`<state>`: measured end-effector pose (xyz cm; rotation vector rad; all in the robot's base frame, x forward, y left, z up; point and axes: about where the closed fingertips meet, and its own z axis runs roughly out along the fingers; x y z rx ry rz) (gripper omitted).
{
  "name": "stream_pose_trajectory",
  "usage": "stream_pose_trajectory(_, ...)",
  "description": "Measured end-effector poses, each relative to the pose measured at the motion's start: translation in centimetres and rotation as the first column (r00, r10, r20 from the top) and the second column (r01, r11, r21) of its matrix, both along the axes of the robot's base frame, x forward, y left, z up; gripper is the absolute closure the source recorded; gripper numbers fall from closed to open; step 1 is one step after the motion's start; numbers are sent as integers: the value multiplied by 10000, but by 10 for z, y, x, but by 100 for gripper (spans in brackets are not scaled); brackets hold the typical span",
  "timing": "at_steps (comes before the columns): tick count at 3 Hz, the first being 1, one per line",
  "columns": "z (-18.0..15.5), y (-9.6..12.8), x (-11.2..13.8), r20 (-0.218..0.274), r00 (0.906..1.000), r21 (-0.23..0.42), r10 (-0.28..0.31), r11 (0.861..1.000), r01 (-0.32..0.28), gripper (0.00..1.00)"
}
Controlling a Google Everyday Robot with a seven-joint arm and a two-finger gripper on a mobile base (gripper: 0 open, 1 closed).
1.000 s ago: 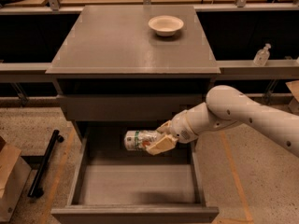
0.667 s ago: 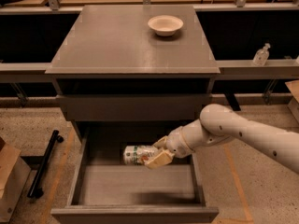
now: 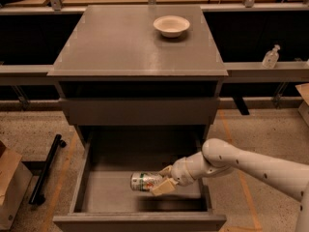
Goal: Place 7up can into middle drawer
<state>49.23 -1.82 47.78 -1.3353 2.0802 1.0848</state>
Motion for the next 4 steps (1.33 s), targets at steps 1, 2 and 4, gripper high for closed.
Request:
stream_pose_trajectory(1,-12,3,-6,-246,9997,101,9,9999,-6,100)
stream_pose_trajectory(2,-18,-1,-5,-61,9999,7,-129,9999,129,100)
stream_pose_trajectory(4,-53,-8,3,-222,9998,-148,21,9999,-25,60)
